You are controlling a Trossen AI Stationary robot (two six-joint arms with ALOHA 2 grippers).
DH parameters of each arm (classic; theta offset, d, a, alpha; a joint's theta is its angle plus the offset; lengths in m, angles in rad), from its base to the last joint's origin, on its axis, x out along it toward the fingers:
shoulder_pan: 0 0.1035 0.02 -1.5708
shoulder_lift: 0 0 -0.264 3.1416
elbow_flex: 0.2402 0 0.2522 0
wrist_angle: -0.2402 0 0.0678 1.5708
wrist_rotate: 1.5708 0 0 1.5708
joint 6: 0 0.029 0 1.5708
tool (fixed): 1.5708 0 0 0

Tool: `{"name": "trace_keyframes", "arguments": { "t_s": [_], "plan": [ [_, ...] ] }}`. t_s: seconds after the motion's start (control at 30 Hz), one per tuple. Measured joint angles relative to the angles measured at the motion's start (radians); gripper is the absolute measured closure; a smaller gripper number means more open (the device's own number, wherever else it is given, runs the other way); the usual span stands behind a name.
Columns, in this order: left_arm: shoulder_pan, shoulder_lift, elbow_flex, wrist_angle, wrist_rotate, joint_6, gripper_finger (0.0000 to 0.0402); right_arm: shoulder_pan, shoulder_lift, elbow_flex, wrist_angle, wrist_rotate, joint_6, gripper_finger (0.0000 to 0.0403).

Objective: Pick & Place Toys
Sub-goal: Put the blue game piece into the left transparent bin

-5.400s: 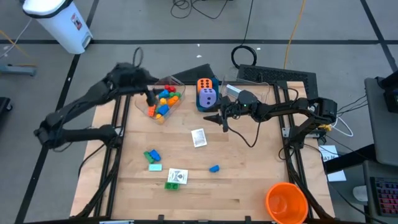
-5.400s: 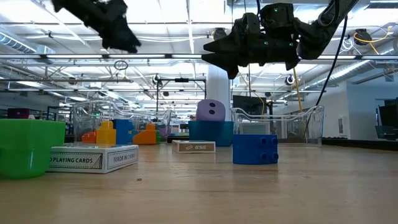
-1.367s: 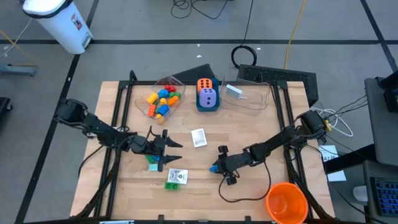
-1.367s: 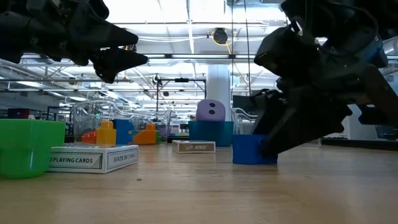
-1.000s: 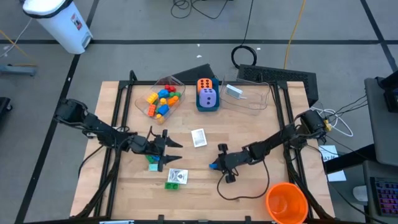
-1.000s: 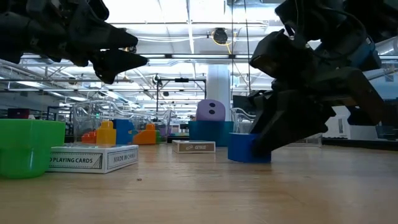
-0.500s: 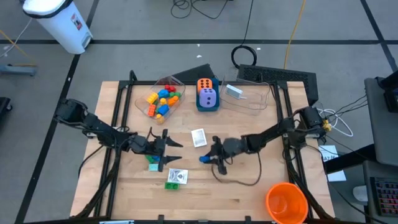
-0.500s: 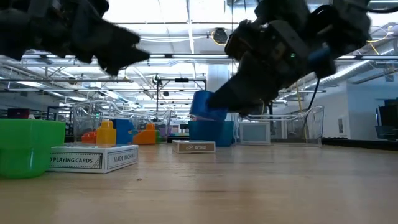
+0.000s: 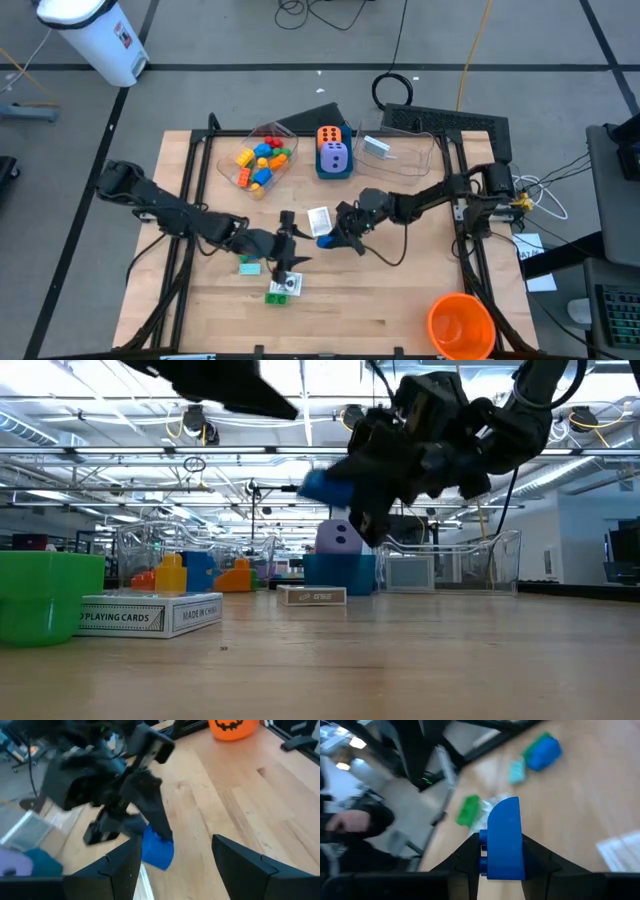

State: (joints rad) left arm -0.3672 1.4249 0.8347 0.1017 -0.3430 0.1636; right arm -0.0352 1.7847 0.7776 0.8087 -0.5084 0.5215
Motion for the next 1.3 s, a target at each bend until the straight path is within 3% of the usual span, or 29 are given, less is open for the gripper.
{"name": "trace_keyframes", "arguments": {
  "t_s": [0.33, 0.87, 0.97, 1.17, 1.3],
  "plan": [
    [0.001, 0.138, 0.132, -0.021, -0.065, 0.176, 0.0158, -0.003, -0.002, 0.0, 0.188, -0.122, 0.082, 0.031],
    [0.031, 0.179, 0.16, -0.002, -0.077, 0.23, 0.0159, 0.005, -0.002, 0.0, 0.246, -0.152, 0.096, 0.031],
    [0.032, 0.179, 0.16, 0.001, -0.077, 0.229, 0.0177, 0.005, -0.002, 0.0, 0.261, -0.151, 0.096, 0.031],
    [0.031, 0.179, 0.16, 0.004, -0.07, 0.237, 0.025, 0.004, -0.002, 0.0, 0.272, -0.155, 0.101, 0.031],
    [0.031, 0.179, 0.16, 0.012, -0.069, 0.237, 0.0252, 0.004, -0.001, 0.0, 0.273, -0.156, 0.101, 0.0304]
  ]
}}
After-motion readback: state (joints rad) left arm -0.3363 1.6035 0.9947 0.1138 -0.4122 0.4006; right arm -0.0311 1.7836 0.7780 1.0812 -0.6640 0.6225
